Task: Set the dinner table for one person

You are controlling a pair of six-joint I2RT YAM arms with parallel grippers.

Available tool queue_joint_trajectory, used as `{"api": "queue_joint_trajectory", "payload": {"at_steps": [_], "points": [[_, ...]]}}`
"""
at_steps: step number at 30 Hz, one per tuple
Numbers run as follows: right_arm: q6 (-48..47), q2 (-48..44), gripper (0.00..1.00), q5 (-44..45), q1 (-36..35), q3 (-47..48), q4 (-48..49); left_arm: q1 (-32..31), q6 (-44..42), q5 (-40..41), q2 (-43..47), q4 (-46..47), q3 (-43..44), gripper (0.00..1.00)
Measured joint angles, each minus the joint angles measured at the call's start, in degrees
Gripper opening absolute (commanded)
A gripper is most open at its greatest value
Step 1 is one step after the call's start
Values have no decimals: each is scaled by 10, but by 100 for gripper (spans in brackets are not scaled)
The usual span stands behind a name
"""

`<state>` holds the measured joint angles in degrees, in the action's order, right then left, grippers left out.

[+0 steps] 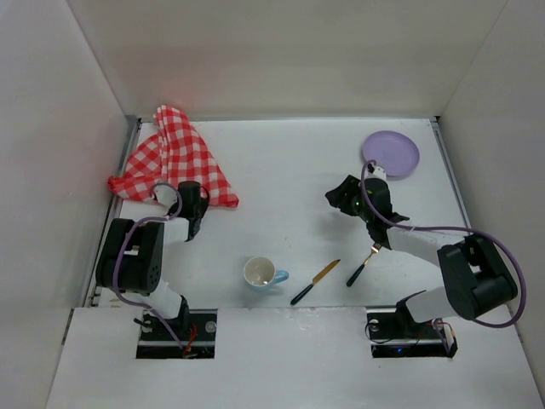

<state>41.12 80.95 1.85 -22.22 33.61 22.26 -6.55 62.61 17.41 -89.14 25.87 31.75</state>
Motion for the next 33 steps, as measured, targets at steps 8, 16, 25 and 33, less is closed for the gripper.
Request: {"api": "queue_joint_trajectory", "payload": {"at_steps": [8,16,25,33], "points": [[0,0,55,0,0,0,0,-143,-66,-46,-50,46,31,4],[-14,-17,56,1,0,0,-2,-218,-182,-111,-11,-2,40,26],[-72,-26,21,13,-60,30,-31,-216,-216,-48,217,-42,31,58],[-144,67,54,12,-225,222,-88,-171,-155,16,428,-87,-93,55]]}}
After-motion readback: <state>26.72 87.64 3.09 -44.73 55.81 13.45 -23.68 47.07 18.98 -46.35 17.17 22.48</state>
